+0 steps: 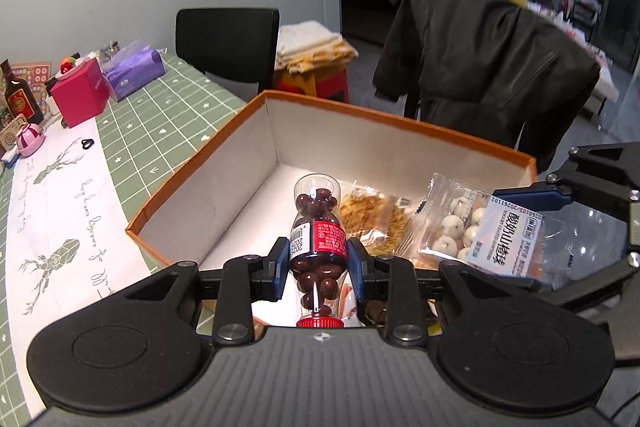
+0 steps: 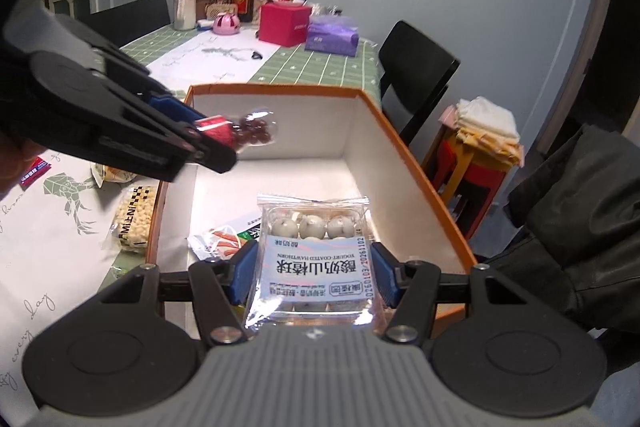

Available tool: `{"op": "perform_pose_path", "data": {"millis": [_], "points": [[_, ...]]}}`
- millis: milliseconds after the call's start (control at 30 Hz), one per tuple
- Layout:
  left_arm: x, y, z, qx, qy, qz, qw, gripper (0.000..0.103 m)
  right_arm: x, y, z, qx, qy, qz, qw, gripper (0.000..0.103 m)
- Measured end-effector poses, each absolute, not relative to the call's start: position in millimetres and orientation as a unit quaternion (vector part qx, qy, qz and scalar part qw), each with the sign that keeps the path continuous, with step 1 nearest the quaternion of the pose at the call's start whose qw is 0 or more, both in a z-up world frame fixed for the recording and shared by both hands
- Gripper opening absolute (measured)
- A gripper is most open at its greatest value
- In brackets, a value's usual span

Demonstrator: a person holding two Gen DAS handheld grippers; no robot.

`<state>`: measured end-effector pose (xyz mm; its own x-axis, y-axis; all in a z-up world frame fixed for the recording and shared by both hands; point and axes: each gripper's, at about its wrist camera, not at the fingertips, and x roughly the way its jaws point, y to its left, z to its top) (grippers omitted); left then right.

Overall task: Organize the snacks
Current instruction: 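Carry the bottle and milk-ball packet over the orange box with both tools, then open both tools to drop the bottle and milk-ball packet into the box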

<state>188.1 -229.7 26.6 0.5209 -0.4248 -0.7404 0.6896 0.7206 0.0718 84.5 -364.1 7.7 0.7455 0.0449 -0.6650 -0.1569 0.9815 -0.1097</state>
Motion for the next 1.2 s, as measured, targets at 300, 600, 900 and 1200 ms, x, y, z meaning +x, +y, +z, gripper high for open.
{"op": "perform_pose_path", "data": {"millis": [300, 600, 900, 1200], "points": [[204, -254, 6, 0.225, 0.395, -0.311, 0.834, 0.034, 108, -345, -13, -0.096, 0.388, 0.077, 0.914, 0.058], [210, -260, -12, 0.242, 0.42, -0.3, 0.822, 0.034, 122, -345, -27, -0.089, 0.413, 0.082, 0.903, 0.058], [214, -263, -20, 0.252, 0.428, -0.293, 0.817, 0.035, 129, -347, -37, -0.09, 0.425, 0.077, 0.897, 0.059], [211, -262, -9, 0.245, 0.41, -0.296, 0.827, 0.047, 125, -357, -28, -0.077, 0.41, 0.065, 0.906, 0.069]]}}
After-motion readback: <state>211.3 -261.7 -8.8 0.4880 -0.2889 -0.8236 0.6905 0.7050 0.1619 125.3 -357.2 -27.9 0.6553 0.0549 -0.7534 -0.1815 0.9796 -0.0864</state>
